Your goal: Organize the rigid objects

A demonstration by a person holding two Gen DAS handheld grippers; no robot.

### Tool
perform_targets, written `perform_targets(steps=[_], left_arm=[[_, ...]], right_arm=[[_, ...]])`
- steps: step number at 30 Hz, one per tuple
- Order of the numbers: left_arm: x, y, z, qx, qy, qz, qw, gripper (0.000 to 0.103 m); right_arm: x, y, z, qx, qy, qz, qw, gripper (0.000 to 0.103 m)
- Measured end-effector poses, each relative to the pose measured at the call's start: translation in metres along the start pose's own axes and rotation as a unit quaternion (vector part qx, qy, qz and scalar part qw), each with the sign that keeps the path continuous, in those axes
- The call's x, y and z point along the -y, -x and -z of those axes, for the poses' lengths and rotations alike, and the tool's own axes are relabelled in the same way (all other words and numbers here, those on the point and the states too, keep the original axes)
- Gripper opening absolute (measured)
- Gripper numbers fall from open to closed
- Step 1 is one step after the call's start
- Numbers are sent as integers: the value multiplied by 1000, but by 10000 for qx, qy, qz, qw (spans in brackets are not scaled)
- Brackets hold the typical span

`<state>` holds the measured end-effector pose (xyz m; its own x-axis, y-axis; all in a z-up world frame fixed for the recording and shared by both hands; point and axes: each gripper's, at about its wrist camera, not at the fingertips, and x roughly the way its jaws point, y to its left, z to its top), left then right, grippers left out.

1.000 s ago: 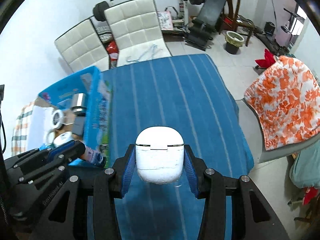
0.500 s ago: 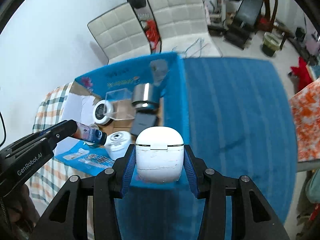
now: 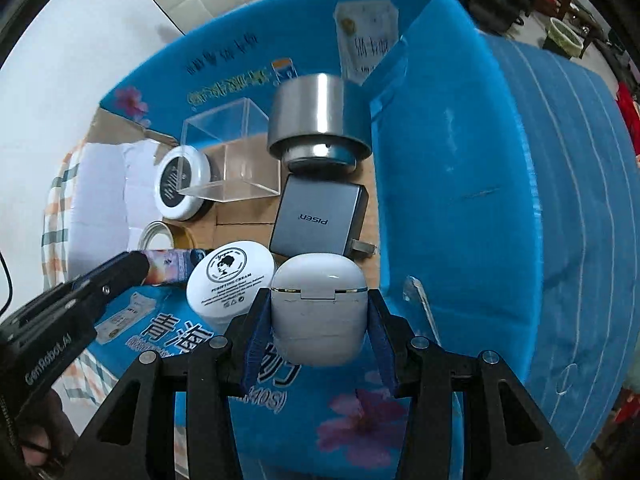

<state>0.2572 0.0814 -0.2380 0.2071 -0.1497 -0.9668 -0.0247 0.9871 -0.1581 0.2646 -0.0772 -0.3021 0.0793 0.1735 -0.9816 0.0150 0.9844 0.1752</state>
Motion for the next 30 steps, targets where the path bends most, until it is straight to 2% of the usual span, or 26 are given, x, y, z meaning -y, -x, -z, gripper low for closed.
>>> perform_targets(steps=[5,10,15,18,20,21,23,26,27,28,29,30], left_arm=[[-4,-10,4,-174,-49,60,9998,10],[-3,-8,5,-187,-118,36,9997,10],[-2,-3,7,-108,-251,-314,9991,11],[-3,1,6,-96,-269,-484,9984,14],[-5,5,8,-57,-246,-610,9978,36],[-7,8,8,-6,-210,-624,9978,41],[-11,12,9,47,-141,-642,9978,65],[-16,20,10,120,-68,-694,9975,73],[-18,23,11,124,-49,-718,9973,77],[-18,23,9,119,-34,-745,9971,88],[-20,25,10,112,-25,-765,9970,97],[-20,24,9,120,-9,-784,9968,100]], right_arm=[[-5,-19,-5,-201,58,120,9997,49],[-5,-29,-5,-355,5,205,9992,49],[-6,-30,-4,-349,-30,368,9987,50],[-8,-24,-2,-283,1,442,9986,56],[-12,-17,-1,-212,46,525,9984,62],[-14,-14,-1,-176,77,559,9982,66],[-17,-5,1,-66,119,671,9977,75],[-19,7,4,65,196,784,9967,80],[-20,10,5,94,213,805,9965,87],[-21,12,5,123,235,793,9965,94],[-23,17,6,140,249,797,9964,97],[-22,18,7,152,248,825,9962,101]])
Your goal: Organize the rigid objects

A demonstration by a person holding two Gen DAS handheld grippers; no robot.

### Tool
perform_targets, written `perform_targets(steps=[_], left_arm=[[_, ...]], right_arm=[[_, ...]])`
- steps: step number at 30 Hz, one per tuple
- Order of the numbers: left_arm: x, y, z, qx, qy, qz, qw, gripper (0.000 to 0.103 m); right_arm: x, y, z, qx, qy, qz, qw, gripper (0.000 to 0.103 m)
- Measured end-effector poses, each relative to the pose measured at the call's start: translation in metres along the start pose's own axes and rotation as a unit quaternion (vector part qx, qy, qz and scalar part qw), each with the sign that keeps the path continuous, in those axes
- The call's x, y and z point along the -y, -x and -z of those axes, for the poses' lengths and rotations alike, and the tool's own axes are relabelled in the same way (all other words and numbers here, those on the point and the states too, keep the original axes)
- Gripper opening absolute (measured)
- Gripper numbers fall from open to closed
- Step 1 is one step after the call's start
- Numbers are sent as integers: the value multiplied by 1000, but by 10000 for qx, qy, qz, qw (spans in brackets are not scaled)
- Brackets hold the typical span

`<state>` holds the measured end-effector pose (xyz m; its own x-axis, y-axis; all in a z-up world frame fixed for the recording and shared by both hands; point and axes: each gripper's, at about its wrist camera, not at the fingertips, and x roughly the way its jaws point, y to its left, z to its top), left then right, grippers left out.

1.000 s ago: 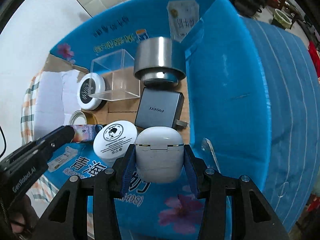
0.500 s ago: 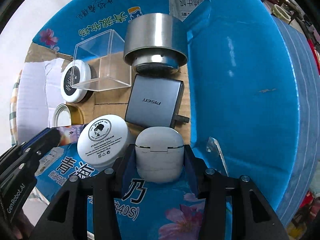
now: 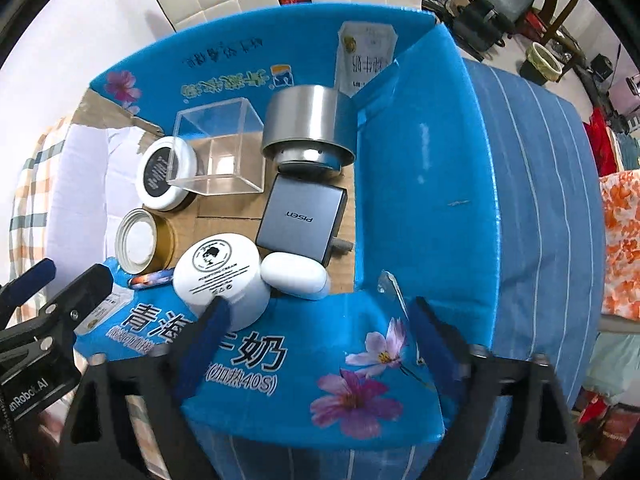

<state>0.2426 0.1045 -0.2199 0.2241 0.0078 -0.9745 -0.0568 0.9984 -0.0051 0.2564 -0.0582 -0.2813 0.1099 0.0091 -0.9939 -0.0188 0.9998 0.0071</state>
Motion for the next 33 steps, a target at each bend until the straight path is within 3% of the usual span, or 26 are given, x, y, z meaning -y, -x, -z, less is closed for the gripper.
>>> perform_targets(steps=[14,27,33], left_arm=[[-11,34,15,152,137,-43,9998,103],[7,191,59,922,-172,160,9955,103],[9,245,78,1160,-203,136,9929,103]], right_arm=[[8,38,22,152,-106,-159,9997,103],[24,203,92,1006,-127,-617,9929,103],[26,265,119,1379,-119,-762,9874,103]])
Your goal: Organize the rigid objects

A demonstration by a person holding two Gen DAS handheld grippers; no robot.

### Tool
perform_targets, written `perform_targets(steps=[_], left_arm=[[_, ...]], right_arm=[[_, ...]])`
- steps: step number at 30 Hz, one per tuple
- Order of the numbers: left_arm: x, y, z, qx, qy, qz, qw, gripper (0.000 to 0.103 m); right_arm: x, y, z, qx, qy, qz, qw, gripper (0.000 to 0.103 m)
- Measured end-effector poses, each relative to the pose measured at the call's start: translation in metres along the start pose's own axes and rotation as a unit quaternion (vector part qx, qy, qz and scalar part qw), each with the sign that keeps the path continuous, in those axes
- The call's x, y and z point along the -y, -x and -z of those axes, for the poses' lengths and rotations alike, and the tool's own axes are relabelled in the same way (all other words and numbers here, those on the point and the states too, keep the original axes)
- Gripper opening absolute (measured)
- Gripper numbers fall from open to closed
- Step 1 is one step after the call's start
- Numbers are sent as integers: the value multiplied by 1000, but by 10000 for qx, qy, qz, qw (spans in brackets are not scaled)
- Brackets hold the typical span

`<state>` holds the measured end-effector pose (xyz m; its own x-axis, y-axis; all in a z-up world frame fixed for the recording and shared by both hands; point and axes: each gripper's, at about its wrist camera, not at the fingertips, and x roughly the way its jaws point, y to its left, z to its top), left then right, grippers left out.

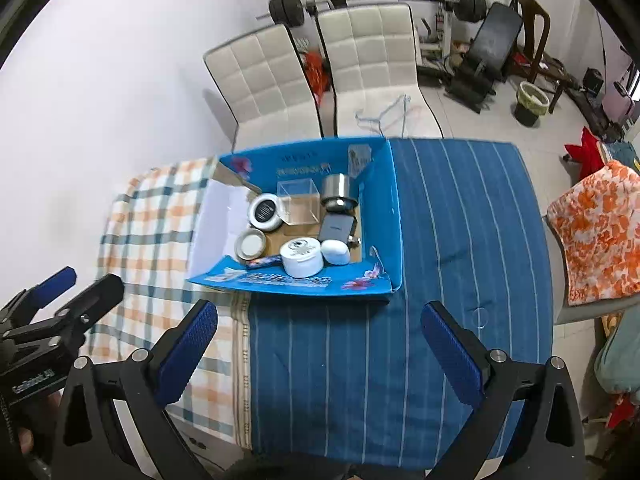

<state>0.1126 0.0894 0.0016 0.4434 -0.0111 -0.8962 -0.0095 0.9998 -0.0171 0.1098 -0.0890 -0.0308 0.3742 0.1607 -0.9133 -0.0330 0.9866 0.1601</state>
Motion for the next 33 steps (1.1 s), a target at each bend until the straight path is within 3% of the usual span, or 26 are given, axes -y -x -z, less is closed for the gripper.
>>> perform_targets(steps=[8,13,21,33], left_arm=[[4,33,12,97,52,-26,9999,103],[3,38,15,134,47,-82,9999,103],[0,23,12,-4,164,-141,9998,103],[-4,-3,7,-85,211,-292,9993,103]], right_arm=[[-12,51,10,206,173,-48,9996,103],[-19,59,11,366,303,184,9987,103],[-9,38,-1,421,206,558,9973,103],[3,4,-7,228,166,697,9972,103]])
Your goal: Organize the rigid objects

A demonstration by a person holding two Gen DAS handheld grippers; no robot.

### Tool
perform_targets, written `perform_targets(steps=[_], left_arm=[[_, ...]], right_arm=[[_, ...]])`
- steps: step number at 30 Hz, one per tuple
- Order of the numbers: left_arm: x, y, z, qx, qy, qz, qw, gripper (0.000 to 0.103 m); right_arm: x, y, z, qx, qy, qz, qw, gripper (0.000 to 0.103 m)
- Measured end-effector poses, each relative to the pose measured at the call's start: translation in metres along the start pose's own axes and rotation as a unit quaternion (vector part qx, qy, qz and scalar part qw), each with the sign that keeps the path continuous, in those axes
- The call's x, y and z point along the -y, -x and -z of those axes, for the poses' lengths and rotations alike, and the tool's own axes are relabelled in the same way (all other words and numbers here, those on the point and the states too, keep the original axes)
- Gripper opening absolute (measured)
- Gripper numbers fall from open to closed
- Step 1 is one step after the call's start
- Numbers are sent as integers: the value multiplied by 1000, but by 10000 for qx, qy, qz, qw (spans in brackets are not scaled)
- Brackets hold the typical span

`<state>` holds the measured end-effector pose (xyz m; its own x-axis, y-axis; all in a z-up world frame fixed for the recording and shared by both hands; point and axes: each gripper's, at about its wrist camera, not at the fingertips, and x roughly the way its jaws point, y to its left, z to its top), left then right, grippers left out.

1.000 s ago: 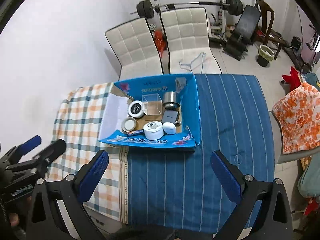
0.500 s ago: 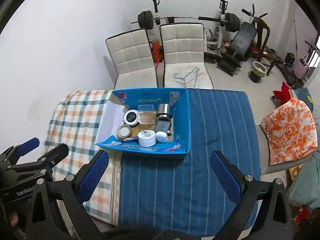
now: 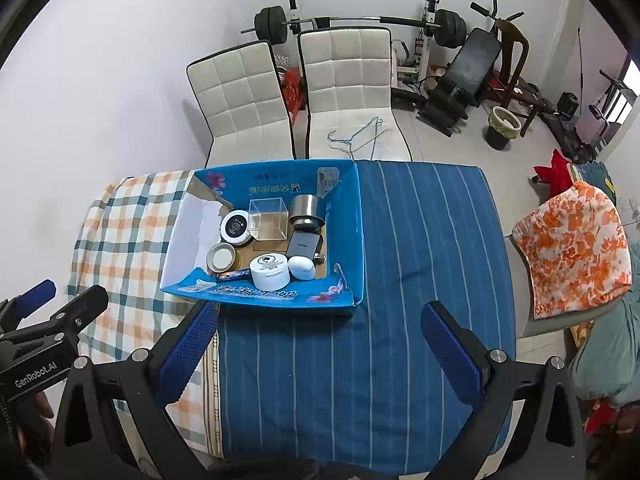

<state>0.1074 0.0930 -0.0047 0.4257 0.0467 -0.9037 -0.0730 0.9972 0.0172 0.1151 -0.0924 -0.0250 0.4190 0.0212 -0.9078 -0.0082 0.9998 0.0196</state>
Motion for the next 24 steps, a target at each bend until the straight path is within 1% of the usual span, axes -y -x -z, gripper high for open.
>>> perform_targets(steps=[24], left_arm=[[0,-3,-2,16,1,-12,10000,103]], right_arm=[[-2,-1,-2,41,82,81,9999,103]])
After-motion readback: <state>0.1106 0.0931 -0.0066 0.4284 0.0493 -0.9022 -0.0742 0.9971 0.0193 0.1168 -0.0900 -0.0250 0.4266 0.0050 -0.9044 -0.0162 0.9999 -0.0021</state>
